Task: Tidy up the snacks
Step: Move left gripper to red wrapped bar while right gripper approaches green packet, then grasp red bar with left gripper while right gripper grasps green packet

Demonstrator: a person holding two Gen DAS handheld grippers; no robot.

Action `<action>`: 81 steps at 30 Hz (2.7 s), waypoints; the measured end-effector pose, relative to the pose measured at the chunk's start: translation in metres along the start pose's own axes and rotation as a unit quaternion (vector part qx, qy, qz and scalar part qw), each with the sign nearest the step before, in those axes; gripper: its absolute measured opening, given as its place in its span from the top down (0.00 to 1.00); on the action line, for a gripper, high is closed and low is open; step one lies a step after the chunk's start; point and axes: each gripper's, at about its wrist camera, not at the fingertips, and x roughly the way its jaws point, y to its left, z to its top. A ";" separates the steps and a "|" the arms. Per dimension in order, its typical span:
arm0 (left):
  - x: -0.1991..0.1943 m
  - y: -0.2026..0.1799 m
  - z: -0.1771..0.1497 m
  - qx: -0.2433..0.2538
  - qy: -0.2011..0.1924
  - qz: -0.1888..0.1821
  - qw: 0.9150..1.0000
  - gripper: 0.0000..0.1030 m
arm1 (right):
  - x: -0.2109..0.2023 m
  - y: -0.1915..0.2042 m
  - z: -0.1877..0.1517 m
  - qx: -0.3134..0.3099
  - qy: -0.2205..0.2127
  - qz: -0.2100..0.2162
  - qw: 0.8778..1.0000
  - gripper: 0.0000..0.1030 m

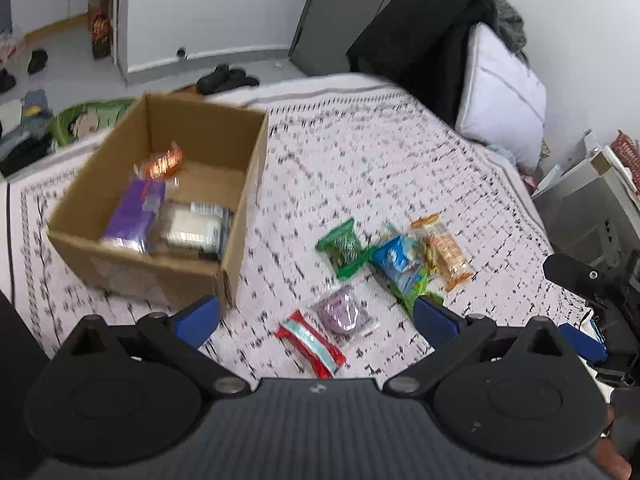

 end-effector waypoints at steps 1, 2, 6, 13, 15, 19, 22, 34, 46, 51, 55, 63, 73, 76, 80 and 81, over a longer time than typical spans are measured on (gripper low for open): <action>0.005 0.000 -0.003 -0.002 0.006 0.004 1.000 0.01 | 0.002 -0.001 -0.001 -0.002 0.004 -0.002 1.000 0.00; 0.009 -0.001 -0.006 -0.002 0.010 0.007 1.000 0.02 | 0.004 0.000 -0.002 -0.006 0.005 -0.005 1.000 0.00; 0.024 0.000 -0.015 -0.006 0.022 0.007 1.000 0.03 | 0.010 0.000 -0.005 -0.017 0.009 -0.011 1.000 0.00; 0.052 -0.001 -0.023 -0.029 0.037 0.020 0.999 0.22 | 0.028 -0.011 -0.004 0.009 0.032 0.008 0.999 0.07; 0.062 -0.002 -0.026 -0.035 0.045 0.027 0.998 0.27 | 0.039 -0.019 -0.004 0.033 0.050 0.009 0.998 0.14; 0.085 -0.001 -0.031 -0.059 0.077 0.034 0.995 0.33 | 0.058 -0.027 -0.008 0.056 0.072 0.003 0.996 0.24; 0.098 0.002 -0.034 -0.071 0.088 0.045 0.993 0.36 | 0.070 -0.030 -0.010 0.065 0.082 0.000 0.995 0.27; 0.113 0.004 -0.027 -0.084 0.092 0.069 0.990 0.79 | 0.114 -0.018 -0.016 0.005 0.101 -0.050 0.994 0.23; 0.099 0.012 -0.028 -0.075 0.087 0.039 0.993 0.81 | 0.134 -0.012 -0.024 -0.029 0.111 -0.061 0.992 0.73; 0.086 0.013 -0.021 -0.072 0.075 0.023 0.994 0.81 | 0.123 -0.006 -0.025 -0.037 0.106 -0.056 0.992 0.78; 0.072 0.011 -0.011 -0.067 0.056 0.011 0.996 0.81 | 0.110 -0.001 -0.023 -0.033 0.093 -0.044 0.994 0.79; 0.041 0.011 0.005 -0.059 0.017 -0.007 0.998 0.81 | 0.081 0.010 -0.023 -0.037 0.061 -0.022 0.997 0.80; 0.005 0.015 0.021 -0.047 -0.024 -0.018 0.998 0.81 | 0.060 0.026 -0.021 -0.038 0.029 0.042 0.998 0.80; -0.006 0.017 0.026 -0.039 -0.040 -0.018 0.998 0.81 | 0.055 0.035 -0.022 -0.045 0.019 0.064 0.997 0.80; -0.017 0.025 0.033 -0.036 -0.055 -0.018 0.998 0.81 | 0.050 0.048 -0.023 -0.054 0.008 0.090 0.994 0.80; -0.019 0.027 0.035 -0.037 -0.057 -0.018 0.997 0.81 | 0.049 0.052 -0.024 -0.057 0.006 0.095 0.994 0.80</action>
